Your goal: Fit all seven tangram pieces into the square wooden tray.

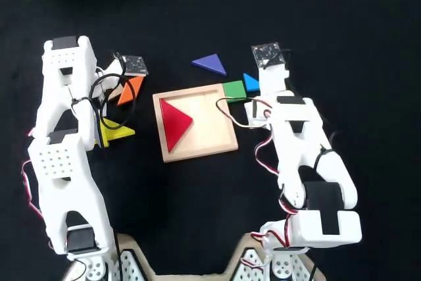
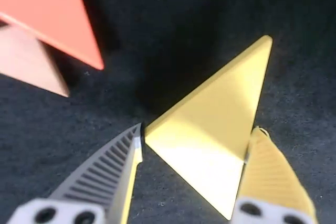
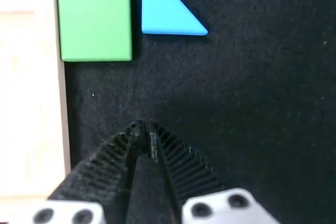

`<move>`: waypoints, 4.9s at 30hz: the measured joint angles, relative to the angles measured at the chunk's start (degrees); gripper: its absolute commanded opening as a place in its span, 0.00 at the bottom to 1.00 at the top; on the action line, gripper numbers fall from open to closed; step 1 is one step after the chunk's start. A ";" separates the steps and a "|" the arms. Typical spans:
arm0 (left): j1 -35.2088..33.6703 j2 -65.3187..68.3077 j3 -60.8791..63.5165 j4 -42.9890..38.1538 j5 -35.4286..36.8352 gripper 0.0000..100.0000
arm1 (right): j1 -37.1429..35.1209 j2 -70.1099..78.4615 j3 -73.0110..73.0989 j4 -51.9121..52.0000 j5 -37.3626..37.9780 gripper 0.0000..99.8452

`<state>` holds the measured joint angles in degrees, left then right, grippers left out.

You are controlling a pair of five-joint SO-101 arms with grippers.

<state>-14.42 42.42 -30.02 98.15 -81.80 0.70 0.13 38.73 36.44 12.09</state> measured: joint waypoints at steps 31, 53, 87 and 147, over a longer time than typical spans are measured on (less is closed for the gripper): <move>38.95 -11.96 14.15 -18.73 35.96 0.21 | 15.38 -0.44 0.00 -1.05 -10.29 0.01; 36.31 -12.48 21.71 -31.03 33.14 0.22 | 15.82 -0.44 0.00 -1.05 -10.55 0.01; 34.90 -11.34 11.60 -30.51 42.55 0.36 | 15.82 -0.44 0.00 -1.05 -10.55 0.01; 8.26 -60.22 61.89 -47.38 86.68 0.16 | 6.95 0.00 -1.76 -0.18 -1.93 0.01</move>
<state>-6.15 -17.80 31.87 50.77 4.88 7.65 0.13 36.97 36.26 10.15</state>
